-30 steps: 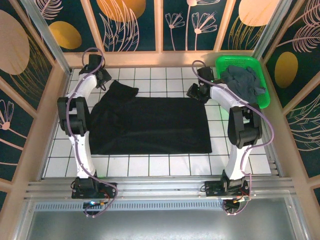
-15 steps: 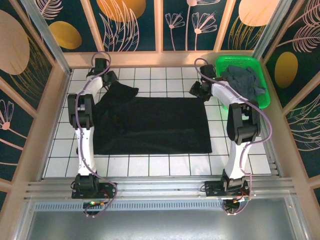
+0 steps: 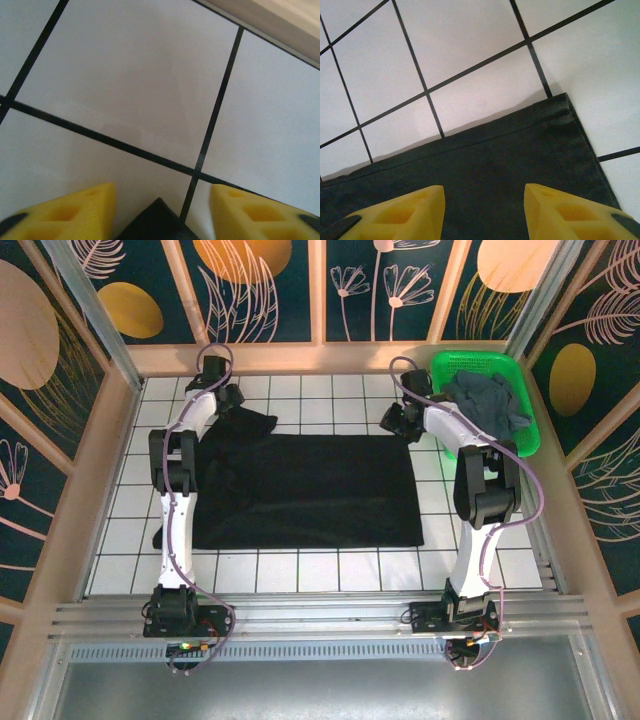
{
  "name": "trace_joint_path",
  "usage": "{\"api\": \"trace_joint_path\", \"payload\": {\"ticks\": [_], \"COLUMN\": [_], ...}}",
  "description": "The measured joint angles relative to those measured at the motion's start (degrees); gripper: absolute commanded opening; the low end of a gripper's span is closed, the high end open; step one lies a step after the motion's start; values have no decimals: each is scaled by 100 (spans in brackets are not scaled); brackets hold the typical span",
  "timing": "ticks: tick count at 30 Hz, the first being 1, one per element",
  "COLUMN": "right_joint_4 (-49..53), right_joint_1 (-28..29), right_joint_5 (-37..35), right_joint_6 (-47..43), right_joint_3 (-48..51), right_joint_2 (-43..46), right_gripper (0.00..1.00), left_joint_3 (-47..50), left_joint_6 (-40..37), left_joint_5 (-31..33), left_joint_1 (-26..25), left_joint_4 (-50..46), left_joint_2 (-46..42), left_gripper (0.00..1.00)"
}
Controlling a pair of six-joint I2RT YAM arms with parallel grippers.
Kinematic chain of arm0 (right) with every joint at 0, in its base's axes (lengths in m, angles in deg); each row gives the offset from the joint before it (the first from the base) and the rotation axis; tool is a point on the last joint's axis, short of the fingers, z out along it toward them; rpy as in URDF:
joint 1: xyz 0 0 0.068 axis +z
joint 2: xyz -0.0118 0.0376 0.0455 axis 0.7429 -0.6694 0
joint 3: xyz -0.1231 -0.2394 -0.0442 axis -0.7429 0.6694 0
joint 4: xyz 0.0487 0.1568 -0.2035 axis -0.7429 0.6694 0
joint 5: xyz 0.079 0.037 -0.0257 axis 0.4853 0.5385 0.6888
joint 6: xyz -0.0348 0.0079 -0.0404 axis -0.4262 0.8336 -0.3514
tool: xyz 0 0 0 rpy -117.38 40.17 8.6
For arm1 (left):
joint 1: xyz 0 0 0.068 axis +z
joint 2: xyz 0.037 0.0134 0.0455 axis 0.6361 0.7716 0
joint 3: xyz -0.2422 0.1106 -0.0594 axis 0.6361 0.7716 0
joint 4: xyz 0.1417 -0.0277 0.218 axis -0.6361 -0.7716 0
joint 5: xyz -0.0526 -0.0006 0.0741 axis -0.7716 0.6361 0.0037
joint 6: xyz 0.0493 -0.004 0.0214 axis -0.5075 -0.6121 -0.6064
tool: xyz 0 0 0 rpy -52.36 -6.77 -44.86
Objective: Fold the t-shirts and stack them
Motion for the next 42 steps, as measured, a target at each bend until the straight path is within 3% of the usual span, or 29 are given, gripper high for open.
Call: {"api": "trace_joint_path", "payload": {"ticks": [4, 13, 32, 38, 42], "right_joint_4": [90, 466, 254, 308, 299], "right_joint_1": [-55, -59, -61, -59, -59], "right_joint_5": [-385, -1425, -1449, -1427, -1412], "right_joint_6": [63, 192, -284, -297, -291], "right_joint_3": [-42, -649, -994, -1132, -1377], "right_joint_2": [-48, -999, -1309, -1620, -1777], "right_gripper": [47, 47, 46, 35, 21], "left_joint_3": [-11, 348, 1134, 1134, 1134], "left_joint_6": [0, 114, 177, 179, 181], "left_joint_5": [72, 219, 190, 184, 166], "left_joint_1": [-22, -111, -289, -289, -289], "left_joint_4": [-232, -240, 31, 31, -2], "left_joint_2": [0, -275, -1204, -1204, -1204], "left_gripper": [0, 0, 0, 0, 0]}}
